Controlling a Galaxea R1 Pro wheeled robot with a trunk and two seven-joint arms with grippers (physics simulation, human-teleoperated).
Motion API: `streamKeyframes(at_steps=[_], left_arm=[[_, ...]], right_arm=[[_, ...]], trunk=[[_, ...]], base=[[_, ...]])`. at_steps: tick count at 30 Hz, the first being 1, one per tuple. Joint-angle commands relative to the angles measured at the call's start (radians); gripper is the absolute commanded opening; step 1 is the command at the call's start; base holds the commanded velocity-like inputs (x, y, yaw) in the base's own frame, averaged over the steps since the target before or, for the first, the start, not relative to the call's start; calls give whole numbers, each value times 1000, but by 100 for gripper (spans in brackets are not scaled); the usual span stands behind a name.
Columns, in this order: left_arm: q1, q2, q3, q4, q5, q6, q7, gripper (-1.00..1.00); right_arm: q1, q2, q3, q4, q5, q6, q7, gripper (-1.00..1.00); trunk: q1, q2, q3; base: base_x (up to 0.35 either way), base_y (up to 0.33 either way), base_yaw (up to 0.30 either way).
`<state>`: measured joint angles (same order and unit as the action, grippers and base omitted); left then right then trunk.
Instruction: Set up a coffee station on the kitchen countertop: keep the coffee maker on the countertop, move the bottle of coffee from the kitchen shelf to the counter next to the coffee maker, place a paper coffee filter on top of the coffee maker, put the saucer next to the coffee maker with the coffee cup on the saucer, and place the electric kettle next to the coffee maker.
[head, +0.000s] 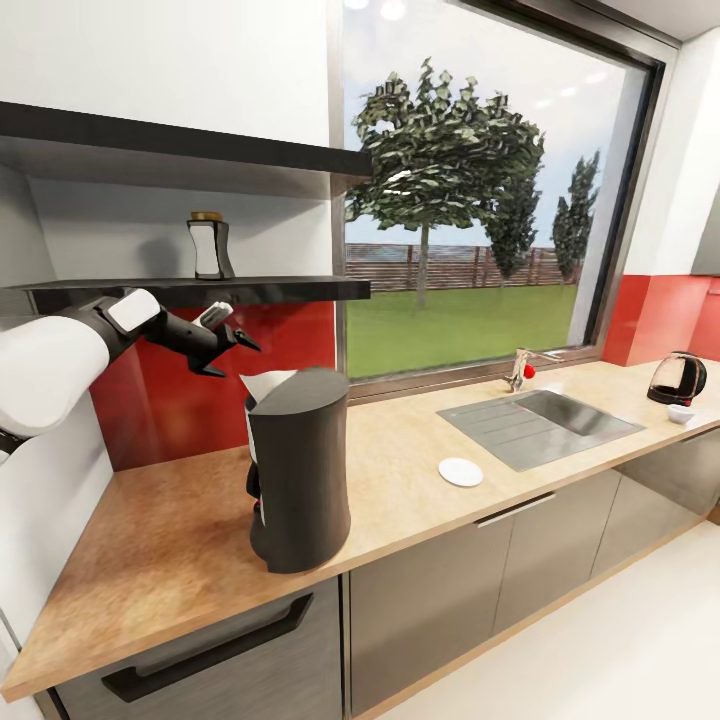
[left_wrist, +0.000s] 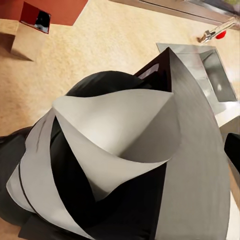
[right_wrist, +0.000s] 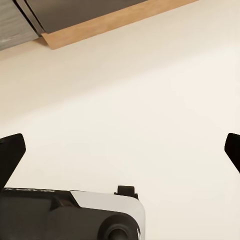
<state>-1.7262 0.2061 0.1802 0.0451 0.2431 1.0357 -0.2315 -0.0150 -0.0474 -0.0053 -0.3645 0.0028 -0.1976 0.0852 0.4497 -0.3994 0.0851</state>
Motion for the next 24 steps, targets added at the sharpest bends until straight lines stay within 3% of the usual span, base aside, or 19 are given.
streamKeyframes(at_steps=[1, 14, 24], left_arm=[[-1, 1, 0, 2, 4, 1, 0, 100], [-1, 1, 1, 0, 4, 0, 0, 100], [-1, 2, -2, -6, -1, -2, 1, 100]], right_arm=[[0, 0, -1, 1, 0, -3, 4, 100], [0, 0, -1, 1, 0, -3, 4, 100], [0, 0, 0, -35, 0, -5, 5, 100]], trunk=[[0, -1, 0], [0, -1, 0], [0, -1, 0]], base=[[0, 0, 0], [-4, 0, 0], [-174, 0, 0]])
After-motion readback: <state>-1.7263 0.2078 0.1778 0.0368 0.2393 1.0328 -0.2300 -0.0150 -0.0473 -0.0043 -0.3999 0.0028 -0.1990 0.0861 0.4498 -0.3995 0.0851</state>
